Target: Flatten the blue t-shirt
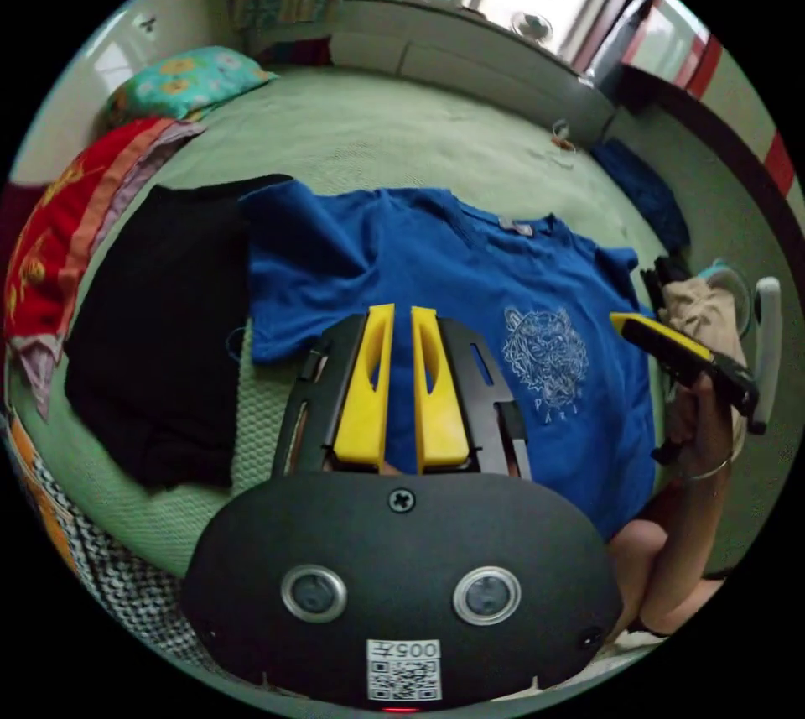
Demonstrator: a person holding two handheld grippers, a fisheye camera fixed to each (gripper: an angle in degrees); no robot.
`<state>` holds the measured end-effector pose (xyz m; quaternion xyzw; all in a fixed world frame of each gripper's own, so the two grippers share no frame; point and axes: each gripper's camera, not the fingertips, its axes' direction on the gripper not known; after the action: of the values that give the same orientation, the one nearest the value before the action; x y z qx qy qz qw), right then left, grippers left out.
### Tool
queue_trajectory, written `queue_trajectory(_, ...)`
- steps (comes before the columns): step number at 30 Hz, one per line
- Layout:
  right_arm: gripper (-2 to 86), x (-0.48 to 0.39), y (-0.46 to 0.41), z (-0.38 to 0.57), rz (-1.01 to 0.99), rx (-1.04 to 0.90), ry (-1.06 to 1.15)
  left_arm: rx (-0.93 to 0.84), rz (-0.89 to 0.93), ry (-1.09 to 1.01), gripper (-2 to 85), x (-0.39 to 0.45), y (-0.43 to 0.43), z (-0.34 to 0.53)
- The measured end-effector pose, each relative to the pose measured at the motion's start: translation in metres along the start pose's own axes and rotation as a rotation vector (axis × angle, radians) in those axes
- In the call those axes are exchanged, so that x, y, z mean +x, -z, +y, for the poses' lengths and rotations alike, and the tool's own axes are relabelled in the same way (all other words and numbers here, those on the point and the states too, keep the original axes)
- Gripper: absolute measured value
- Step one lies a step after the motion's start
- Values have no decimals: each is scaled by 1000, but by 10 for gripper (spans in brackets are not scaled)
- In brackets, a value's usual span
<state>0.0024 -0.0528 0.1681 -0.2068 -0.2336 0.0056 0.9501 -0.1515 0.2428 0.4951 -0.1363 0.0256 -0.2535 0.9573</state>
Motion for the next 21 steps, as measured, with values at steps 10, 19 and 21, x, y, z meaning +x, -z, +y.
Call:
queue_trajectory(10,-12,-27,-60,-26,138,-92,32,-102,-76,-43,-5,34,-43,-29)
queue_trajectory(19,-12,-40,-76,-42,166,-20,15,-53,-38,-6,-7,37,-55,-46)
queue_trajectory(21,-12,-41,-80,-46,164,-6,7,-40,-24,11,-7,37,-57,-49)
